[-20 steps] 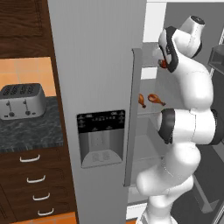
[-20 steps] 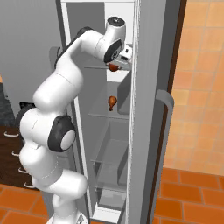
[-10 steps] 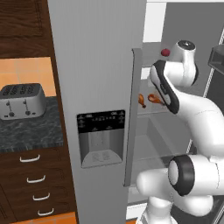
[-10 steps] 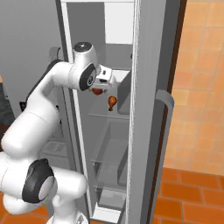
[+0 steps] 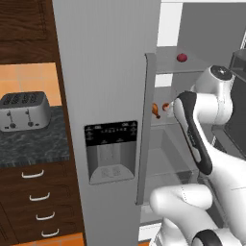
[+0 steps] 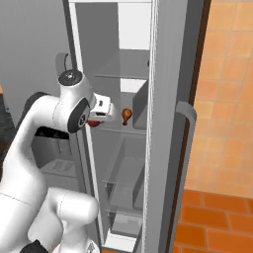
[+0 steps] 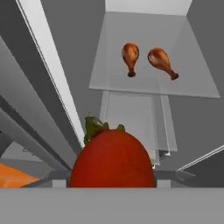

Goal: Place one tomato and one chicken drumstick in each tupperware on the nearby counter, to pack two identical lunches.

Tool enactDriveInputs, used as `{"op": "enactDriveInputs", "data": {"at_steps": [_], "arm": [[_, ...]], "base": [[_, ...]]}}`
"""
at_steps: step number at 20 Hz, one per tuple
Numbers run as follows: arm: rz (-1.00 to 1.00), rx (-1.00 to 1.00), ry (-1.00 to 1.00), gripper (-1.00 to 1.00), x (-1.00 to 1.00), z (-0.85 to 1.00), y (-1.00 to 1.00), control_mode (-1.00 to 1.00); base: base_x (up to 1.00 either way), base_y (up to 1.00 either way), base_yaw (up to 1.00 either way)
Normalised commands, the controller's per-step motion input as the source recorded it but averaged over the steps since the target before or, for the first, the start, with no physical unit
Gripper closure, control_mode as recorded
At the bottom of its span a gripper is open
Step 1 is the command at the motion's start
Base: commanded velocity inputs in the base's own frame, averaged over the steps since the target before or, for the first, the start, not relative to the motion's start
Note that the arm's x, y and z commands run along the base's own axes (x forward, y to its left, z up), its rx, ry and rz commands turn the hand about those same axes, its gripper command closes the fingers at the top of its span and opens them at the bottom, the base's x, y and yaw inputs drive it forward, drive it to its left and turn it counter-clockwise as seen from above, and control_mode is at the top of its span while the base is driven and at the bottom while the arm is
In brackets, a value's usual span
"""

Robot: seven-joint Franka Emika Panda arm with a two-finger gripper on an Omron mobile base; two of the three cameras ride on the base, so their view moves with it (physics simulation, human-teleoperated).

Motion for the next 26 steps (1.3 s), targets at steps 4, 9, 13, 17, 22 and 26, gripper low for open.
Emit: {"op": "enactDriveInputs", "data": {"at_steps": [4,9,13,17,22,26], "arm": [[0.07,-0.03,-0.01,1.00,-0.45,0.00,0.25,1.00],[0.00,0.00,0.00,1.00,0.00,0.00,0.00,1.00],[0.00,0.00,0.00,1.00,0.00,0.00,0.00,1.00],[0.00,0.00,0.00,1.00,0.00,0.00,0.00,1.00],[0.00,0.00,0.00,1.00,0.00,0.00,0.00,1.00],[0.00,0.00,0.00,1.00,0.00,0.00,0.00,1.00]], "base": [[-0.41,0.30,0.07],[-0.70,0.96,0.12],[-0.56,1.00,0.02],[-0.04,1.00,-0.07],[0.01,1.00,-0.26],[0.00,1.00,-0.20]]}}
